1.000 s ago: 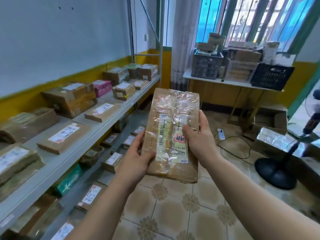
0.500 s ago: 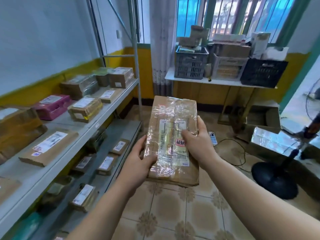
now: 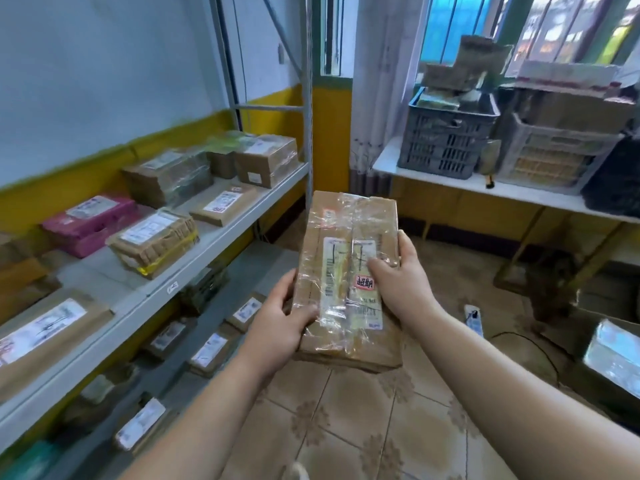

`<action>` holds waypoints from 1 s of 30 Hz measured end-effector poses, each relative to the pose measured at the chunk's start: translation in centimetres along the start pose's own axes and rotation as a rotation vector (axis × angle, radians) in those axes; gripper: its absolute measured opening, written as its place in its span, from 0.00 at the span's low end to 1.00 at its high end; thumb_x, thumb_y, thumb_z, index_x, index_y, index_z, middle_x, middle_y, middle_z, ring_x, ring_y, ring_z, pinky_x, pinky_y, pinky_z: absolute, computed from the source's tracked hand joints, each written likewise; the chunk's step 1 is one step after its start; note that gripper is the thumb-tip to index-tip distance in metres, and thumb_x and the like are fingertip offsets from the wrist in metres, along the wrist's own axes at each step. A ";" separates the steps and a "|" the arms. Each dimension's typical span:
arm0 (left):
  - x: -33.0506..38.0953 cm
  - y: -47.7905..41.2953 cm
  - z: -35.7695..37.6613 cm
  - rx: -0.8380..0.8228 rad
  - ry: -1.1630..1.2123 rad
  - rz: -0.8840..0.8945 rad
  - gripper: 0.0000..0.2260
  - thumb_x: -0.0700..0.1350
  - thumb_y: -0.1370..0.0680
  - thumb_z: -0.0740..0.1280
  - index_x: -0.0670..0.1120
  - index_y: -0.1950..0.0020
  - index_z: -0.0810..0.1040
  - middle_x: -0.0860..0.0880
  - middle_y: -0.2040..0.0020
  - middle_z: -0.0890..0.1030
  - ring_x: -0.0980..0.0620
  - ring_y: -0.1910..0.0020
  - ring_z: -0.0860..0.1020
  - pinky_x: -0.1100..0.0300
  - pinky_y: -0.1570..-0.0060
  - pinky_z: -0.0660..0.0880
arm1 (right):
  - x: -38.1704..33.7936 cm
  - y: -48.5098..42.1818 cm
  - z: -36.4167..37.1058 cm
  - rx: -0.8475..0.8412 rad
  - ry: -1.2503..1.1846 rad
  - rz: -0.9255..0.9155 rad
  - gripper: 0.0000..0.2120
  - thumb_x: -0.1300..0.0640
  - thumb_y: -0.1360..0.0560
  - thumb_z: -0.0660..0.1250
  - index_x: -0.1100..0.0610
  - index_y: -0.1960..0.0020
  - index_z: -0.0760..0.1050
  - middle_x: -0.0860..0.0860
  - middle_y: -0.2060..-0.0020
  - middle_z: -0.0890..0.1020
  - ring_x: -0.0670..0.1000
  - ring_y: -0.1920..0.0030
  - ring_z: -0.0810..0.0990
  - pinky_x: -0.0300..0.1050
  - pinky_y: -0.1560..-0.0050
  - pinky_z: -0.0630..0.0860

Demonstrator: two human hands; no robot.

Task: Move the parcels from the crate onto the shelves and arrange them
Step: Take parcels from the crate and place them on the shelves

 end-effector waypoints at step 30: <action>-7.3 -44.5 8.7 0.307 0.256 -0.434 0.24 0.41 0.21 0.66 0.59 0.29 0.66 0.54 0.41 0.80 0.53 0.47 0.82 0.50 0.45 0.80 | 5.2 -52.3 8.8 -0.523 0.276 0.193 0.34 0.54 0.19 0.65 0.44 0.20 0.50 0.43 0.47 0.77 0.42 0.60 0.83 0.37 0.70 0.78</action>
Point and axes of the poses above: each hand's wrist, its own y-axis away from the middle knuckle, its own z-axis out of the palm, x = y × z, the point moved 7 cm from there along -y, towards the middle knuckle
